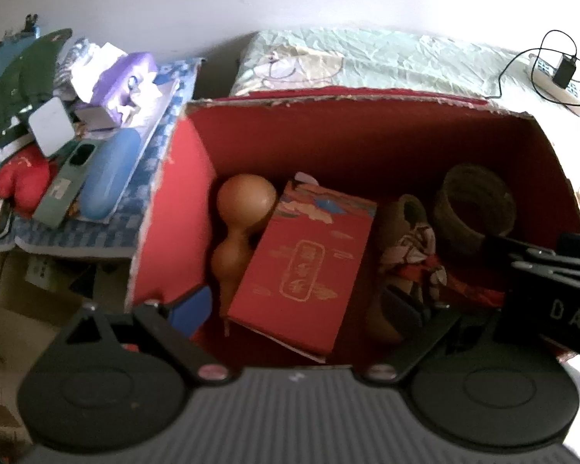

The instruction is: Organize objects

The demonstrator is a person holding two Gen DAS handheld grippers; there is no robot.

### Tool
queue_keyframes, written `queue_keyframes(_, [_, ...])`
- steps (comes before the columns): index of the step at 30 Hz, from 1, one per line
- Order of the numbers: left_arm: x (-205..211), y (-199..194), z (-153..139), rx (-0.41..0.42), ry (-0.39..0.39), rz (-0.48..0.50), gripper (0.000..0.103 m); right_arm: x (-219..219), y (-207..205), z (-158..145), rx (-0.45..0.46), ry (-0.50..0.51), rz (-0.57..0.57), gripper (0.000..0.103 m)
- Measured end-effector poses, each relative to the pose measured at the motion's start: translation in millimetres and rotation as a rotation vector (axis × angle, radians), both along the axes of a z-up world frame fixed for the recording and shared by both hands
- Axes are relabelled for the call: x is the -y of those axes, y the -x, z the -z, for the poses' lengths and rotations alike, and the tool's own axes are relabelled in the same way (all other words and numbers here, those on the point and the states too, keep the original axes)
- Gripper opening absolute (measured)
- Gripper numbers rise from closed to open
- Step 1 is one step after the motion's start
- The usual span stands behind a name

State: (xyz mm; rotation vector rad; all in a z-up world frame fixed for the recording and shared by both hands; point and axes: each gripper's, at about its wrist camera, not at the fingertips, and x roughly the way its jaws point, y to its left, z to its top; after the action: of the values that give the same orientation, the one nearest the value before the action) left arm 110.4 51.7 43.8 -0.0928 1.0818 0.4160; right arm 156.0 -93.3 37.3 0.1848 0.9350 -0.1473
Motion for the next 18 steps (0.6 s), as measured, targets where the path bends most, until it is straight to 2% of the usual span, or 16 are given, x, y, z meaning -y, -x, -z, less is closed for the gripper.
queue_keyframes(8, [5,-4,2,-0.009,0.003,0.019,0.095,3,4,1,0.003,0.006,0.026,0.07])
queue_keyframes(18, [6,5,-8,0.012,-0.012,0.004,0.095,-2,4,-4,0.018,0.016,-0.007,0.07])
